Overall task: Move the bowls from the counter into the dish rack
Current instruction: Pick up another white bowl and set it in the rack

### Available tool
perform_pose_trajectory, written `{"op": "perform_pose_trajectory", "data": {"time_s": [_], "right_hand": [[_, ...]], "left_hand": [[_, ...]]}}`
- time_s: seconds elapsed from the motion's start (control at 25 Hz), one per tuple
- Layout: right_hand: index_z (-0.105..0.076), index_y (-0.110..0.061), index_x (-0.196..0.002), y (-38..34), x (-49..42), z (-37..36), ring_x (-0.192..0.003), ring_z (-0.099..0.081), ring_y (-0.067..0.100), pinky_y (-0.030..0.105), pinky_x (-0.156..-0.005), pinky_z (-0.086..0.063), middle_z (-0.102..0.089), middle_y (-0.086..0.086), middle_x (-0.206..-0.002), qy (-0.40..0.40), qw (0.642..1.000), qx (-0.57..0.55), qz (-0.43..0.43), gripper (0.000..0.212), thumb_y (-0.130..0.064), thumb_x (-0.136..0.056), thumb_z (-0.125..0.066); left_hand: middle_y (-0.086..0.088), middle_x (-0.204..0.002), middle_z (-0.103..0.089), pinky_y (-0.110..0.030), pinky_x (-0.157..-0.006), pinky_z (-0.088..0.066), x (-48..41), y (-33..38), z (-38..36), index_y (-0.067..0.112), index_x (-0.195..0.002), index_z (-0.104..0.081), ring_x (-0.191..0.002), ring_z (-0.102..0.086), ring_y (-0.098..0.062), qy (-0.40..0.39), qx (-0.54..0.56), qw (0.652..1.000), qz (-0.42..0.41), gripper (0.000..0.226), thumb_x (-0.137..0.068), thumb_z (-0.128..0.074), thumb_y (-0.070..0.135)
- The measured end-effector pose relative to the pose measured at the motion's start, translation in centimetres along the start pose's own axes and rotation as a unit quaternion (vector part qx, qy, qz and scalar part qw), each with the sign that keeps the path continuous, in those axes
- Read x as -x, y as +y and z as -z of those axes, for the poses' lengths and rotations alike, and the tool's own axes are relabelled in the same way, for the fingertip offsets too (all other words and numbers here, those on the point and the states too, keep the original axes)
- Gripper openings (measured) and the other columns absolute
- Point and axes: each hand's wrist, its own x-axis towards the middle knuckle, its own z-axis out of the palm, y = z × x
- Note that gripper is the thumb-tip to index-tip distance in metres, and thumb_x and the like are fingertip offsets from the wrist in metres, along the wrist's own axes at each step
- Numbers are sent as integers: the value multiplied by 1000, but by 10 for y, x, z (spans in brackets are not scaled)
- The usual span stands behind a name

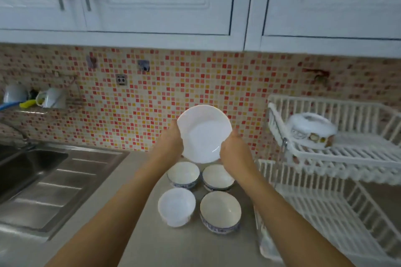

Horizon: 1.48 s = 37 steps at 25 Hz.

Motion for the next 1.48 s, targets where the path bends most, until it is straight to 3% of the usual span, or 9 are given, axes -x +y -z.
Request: {"op": "perform_pose_trajectory", "data": {"time_s": [0.2, 0.4, 0.48, 0.56, 0.64, 0.76, 1.04, 1.24, 1.48], "right_hand": [[-39, 0, -125, 30, -24, 140, -83, -62, 28, 33, -61, -46, -61, 15, -101, 142, 986, 40, 82, 32, -20, -100, -35], [-32, -25, -138, 96, -38, 225, -72, -69, 18, 28, -61, -61, -59, 9, -118, 13, 980, -198, 18, 45, -20, -95, -44], [-28, -22, -142, 117, -44, 243, -69, -63, 21, 32, -54, -59, -62, 14, -109, 66, 993, -85, 50, 52, -10, -92, -40], [-19, -21, -146, 136, -55, 260, -61, -57, 26, 37, -48, -47, -63, 15, -96, 125, 983, 98, 96, 57, -10, -93, -39], [-14, -20, -147, 150, -68, 273, -76, -60, 30, 36, -56, -45, -56, 15, -123, 153, 950, 241, 126, 61, -10, -94, -43], [-10, -16, -149, 166, -90, 280, -91, -63, 33, 38, -66, -48, -37, 12, -146, 163, 907, 336, 193, 66, -11, -95, -46], [-16, -26, -148, 211, -144, 288, -117, -45, 11, 26, -96, -42, -25, -6, -147, -72, 921, 252, 289, 89, -32, -79, -73], [-16, -29, -146, 237, -161, 268, -123, -45, 22, 39, -97, -48, -15, -4, -154, -98, 888, 329, 306, 82, -20, -84, -69], [-9, -24, -149, 239, -160, 259, -117, -51, 26, 38, -92, -50, -14, 0, -154, -115, 855, 397, 315, 88, -15, -85, -67]], "left_hand": [[6, -85, -50, -22, -50, -46, -17, 141, -16, 15, -130, -38, -70, -52, -7, 28, 156, 984, -86, 32, -101, -27, 23], [-10, -94, -56, -24, -47, -42, -19, 223, -77, 5, -131, -32, -69, -53, -21, -3, 203, 972, -121, 34, -97, -35, 7], [-15, -107, -61, -30, -54, -50, -26, 239, -96, 9, -134, -28, -73, -59, -22, -30, 161, 977, -136, 42, -95, -44, 14], [-13, -129, -57, -40, -81, -54, -39, 253, -105, 17, -141, -24, -99, -63, -27, -8, 80, 977, -198, 59, -91, -54, 28], [-6, -145, -44, -42, -98, -45, -53, 268, -107, 25, -147, -16, -121, -54, -27, 5, 6, 954, -300, 71, -89, -58, 28], [-5, -156, -25, -35, -100, -45, -69, 290, -117, 32, -149, -6, -122, -53, -25, -66, -122, 912, -386, 74, -92, -48, 10], [-2, -151, -25, -34, -100, -44, -91, 271, -153, 31, -144, -23, -126, -44, -24, -119, -158, 914, -353, 73, -83, -57, 7], [3, -158, -6, -38, -108, -41, -88, 245, -181, 37, -141, -26, -134, -39, -24, -165, -211, 896, -354, 68, -87, -63, 21], [-3, -144, -25, -35, -98, -50, -90, 241, -189, 33, -137, -30, -119, -50, -24, -155, -247, 879, -379, 71, -81, -72, 22]]}}
